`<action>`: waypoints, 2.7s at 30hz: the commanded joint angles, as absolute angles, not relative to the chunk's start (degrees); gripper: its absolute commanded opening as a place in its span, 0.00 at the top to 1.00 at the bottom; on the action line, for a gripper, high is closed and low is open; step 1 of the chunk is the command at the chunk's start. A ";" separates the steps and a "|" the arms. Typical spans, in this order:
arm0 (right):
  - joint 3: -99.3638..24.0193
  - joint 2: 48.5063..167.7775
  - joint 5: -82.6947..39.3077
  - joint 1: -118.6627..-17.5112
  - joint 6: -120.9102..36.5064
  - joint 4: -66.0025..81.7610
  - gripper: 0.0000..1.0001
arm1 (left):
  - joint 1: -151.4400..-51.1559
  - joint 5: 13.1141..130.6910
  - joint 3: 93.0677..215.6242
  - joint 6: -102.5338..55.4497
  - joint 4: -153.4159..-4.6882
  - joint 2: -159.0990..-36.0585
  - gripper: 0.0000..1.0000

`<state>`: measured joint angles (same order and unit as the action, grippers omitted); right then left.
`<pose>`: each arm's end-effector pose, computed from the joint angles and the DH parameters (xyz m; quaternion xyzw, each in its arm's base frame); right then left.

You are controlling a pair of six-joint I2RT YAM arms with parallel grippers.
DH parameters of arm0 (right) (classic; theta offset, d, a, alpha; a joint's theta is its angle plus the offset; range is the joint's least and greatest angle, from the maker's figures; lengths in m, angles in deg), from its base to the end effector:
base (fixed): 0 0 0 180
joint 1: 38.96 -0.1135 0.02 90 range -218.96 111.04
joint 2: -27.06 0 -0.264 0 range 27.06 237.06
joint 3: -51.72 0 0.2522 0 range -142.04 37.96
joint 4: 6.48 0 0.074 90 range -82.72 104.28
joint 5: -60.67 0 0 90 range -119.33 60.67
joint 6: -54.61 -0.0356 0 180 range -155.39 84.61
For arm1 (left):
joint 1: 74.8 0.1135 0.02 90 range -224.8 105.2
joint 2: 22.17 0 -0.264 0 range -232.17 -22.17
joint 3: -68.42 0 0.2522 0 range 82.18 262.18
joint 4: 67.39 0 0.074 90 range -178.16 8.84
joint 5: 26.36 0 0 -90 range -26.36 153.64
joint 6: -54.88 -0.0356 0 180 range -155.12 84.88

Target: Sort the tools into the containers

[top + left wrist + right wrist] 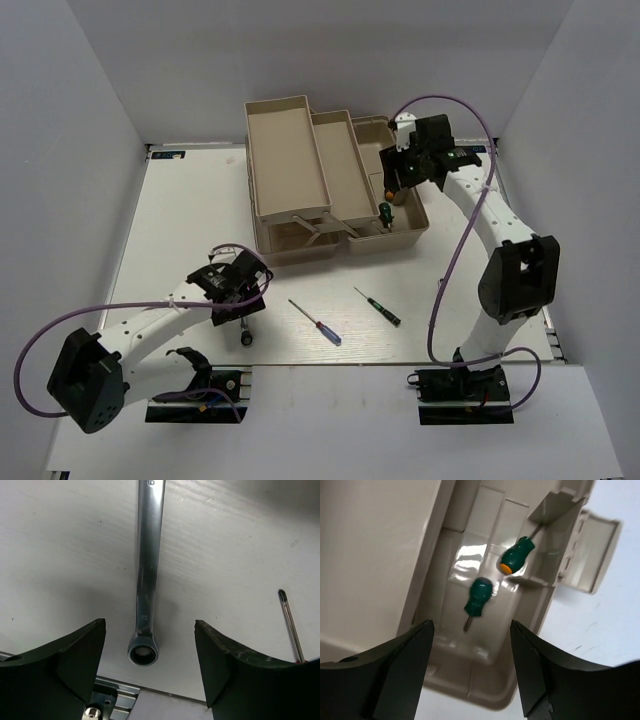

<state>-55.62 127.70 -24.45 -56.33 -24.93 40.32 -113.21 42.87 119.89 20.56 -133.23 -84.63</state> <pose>0.3837 0.1232 0.3319 -0.2353 0.8750 0.0639 0.4184 0.1410 -0.0957 0.1950 -0.1671 0.9630 0.0395 0.2079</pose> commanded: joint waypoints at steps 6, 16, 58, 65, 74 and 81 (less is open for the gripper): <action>-43.17 115.92 -13.69 -53.81 -27.56 38.93 0.31 | -107.94 41.40 118.30 11.03 -123.62 -88.69 0.21; -35.52 111.35 -12.02 -50.04 -28.62 39.63 0.31 | -101.79 45.27 118.83 4.87 -115.53 -100.21 0.36; -41.67 116.97 -3.93 -39.66 -31.34 42.27 0.31 | -101.34 51.69 124.27 7.15 -128.26 -86.52 1.00; -41.49 116.97 -3.49 -39.66 -31.26 42.09 0.31 | -101.34 50.63 130.77 7.68 -132.91 -83.79 1.00; -41.23 116.80 -3.23 -39.66 -29.94 42.53 0.31 | -101.34 43.70 147.37 7.69 -141.09 -82.64 1.00; -39.74 116.01 -3.41 -39.40 -27.39 42.53 0.31 | -101.34 42.98 169.32 2.25 -143.65 -91.05 1.00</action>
